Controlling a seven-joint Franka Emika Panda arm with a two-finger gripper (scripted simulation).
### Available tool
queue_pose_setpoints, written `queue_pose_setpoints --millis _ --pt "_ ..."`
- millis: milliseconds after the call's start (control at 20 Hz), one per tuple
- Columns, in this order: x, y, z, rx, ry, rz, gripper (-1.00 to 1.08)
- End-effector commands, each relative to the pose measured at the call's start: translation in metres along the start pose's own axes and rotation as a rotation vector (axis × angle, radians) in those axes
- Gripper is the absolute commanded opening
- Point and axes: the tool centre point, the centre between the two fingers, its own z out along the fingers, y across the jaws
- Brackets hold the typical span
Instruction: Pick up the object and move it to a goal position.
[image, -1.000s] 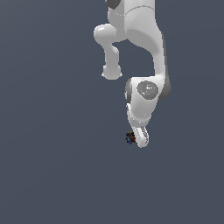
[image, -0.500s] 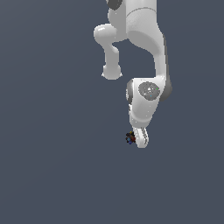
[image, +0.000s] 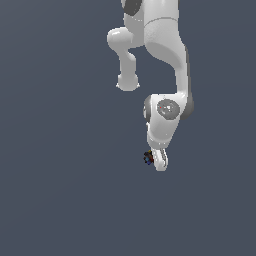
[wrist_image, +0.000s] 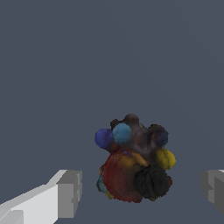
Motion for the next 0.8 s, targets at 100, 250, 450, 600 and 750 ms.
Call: queue_pose_setpoints --millis 100,250,450,600,750 --pt "0.0 0.001 0.022 -0.001 0.0 0.002 1.0" --pt "0.0 0.0 0.028 -0.001 0.0 0.002 1.0" --pt "0.0 0.0 0.029 -0.001 0.0 0.002 -1.0" --pt "0.0 0.0 0.029 -0.001 0.0 0.002 -1.0" --pt "0.0 0.0 0.029 -0.001 0.0 0.002 -1.0"
